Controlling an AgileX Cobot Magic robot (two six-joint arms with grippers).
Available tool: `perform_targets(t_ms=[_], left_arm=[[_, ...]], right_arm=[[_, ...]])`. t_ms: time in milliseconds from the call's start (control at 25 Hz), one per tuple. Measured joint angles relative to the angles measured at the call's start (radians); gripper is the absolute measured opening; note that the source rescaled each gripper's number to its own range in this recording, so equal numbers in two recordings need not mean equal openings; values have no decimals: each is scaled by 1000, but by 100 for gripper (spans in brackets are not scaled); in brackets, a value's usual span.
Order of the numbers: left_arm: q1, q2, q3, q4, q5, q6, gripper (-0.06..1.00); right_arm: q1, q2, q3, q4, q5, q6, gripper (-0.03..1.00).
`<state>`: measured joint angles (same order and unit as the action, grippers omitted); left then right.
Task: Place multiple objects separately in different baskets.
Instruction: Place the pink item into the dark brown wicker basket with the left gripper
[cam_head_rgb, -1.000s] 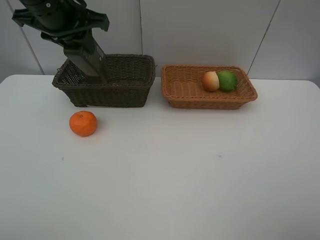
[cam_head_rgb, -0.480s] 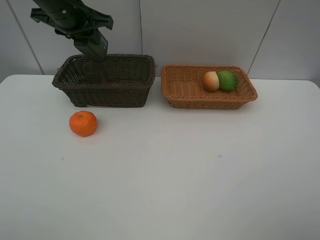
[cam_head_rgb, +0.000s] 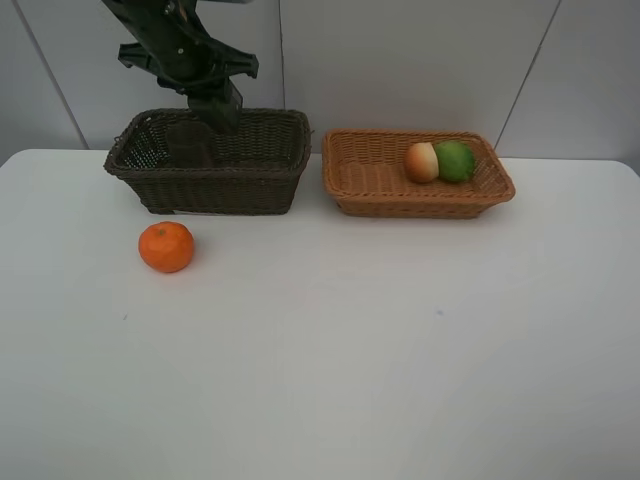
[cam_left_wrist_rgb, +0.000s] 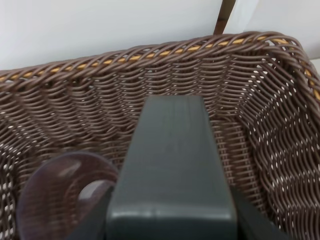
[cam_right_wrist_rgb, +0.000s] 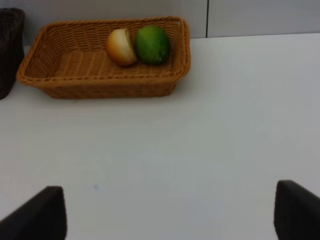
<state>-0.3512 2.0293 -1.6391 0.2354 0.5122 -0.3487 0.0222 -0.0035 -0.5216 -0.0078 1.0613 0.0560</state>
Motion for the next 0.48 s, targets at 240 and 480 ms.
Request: perform_targets(t_ms=[240,480], left_arm=[[0,41,-1,-22,-94,0,47],[0,76,-3,-26,-129,0,47]], right_arm=[[0,0,0,0,0,0,90],[0,0,0,0,0,0,90]])
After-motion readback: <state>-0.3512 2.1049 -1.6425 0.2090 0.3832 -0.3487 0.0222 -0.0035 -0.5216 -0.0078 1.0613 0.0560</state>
